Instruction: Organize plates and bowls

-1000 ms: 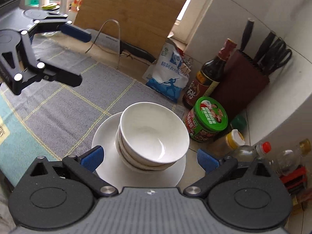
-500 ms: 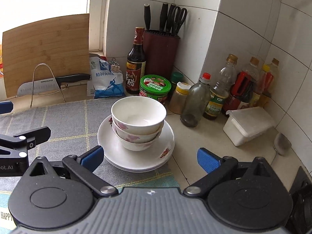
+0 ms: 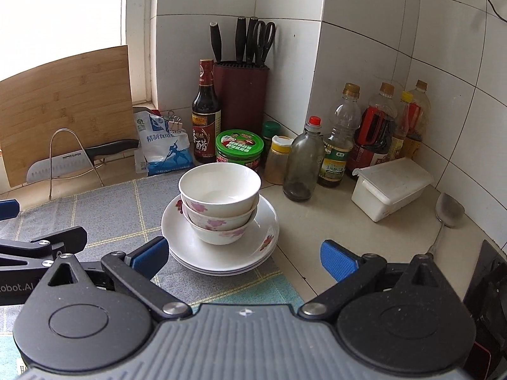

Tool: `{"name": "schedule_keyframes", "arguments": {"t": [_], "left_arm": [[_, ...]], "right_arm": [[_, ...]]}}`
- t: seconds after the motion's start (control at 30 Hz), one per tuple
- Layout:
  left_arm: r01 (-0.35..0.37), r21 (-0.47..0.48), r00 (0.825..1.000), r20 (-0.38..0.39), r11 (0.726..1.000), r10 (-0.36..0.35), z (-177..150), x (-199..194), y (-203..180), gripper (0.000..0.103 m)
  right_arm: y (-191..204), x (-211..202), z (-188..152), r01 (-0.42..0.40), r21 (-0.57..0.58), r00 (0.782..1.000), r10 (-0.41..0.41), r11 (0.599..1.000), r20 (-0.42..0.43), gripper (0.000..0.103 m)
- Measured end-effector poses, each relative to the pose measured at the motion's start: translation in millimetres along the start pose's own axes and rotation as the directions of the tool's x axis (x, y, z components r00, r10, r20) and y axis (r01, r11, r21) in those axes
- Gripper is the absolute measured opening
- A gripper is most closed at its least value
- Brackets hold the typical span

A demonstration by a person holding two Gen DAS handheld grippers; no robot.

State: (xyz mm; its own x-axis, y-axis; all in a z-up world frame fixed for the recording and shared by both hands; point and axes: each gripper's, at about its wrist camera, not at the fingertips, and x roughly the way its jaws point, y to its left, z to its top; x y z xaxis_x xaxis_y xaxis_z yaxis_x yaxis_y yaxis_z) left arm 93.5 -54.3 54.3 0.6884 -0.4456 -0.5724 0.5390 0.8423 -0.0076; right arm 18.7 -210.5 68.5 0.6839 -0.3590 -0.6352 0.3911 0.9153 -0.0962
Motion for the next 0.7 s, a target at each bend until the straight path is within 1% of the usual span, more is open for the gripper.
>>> {"name": "schedule_keyframes", "arguments": {"t": [0.1, 0.7], "left_arm": [[0.000, -0.015, 1.000, -0.005, 1.000, -0.001, 0.8, -0.3, 2.4, 0.102], [-0.007, -0.017, 1.000, -0.001, 1.000, 0.007, 3.7, -2.4, 3.6, 0.102]], "right_arm": [[2.0, 0.6, 0.1, -0.001, -0.003, 1.000, 0.001, 1.000, -0.002, 0.103], [1.3, -2.9, 3.9, 0.004, -0.002, 1.000, -0.004, 1.000, 0.009, 0.103]]}}
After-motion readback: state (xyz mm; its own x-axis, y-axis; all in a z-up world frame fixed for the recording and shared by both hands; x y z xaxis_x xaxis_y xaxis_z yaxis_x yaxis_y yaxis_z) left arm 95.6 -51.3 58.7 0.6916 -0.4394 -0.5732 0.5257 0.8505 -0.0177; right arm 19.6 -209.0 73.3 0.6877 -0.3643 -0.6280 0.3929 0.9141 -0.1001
